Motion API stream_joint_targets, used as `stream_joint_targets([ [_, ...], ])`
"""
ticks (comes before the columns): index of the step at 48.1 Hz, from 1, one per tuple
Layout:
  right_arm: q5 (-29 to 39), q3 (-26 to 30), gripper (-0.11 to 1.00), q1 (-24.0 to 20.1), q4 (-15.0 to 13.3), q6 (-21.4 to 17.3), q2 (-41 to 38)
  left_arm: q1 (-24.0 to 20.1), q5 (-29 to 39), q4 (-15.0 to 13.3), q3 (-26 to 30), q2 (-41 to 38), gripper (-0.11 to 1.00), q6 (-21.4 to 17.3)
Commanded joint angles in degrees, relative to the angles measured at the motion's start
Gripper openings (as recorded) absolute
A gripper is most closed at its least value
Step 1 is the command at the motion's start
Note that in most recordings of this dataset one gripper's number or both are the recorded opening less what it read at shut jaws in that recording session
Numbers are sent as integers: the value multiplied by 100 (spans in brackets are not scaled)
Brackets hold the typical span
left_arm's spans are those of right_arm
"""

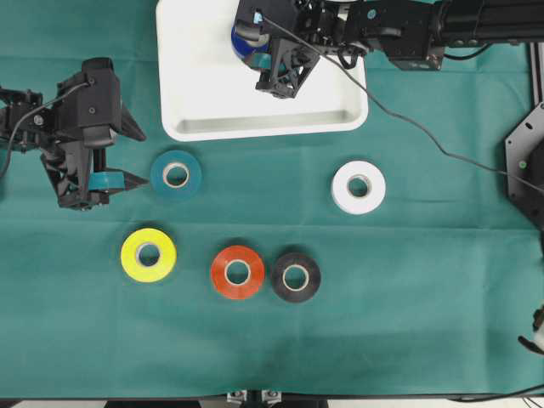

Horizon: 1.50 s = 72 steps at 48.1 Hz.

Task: Put the tape alternately from left to right into the white case.
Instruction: 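Carry the blue roll with the right gripper into the white tray, then release the blue roll in the tray and withdraw the right gripper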

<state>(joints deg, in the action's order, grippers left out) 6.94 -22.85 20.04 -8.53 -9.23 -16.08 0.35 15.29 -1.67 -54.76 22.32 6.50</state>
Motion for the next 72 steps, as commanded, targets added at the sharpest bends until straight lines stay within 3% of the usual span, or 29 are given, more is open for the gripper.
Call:
stream_joint_targets([
  [1,-18,105,65,-26,0,9,272,-9,-35,0,62,26,79,0],
  [45,193,-431,65,-1503,-9,9,1283,-9,-9,0,79,26,79,9],
  [72,193,-940,65,-2180,0,-18,1652,-9,0,0,79,26,79,9],
])
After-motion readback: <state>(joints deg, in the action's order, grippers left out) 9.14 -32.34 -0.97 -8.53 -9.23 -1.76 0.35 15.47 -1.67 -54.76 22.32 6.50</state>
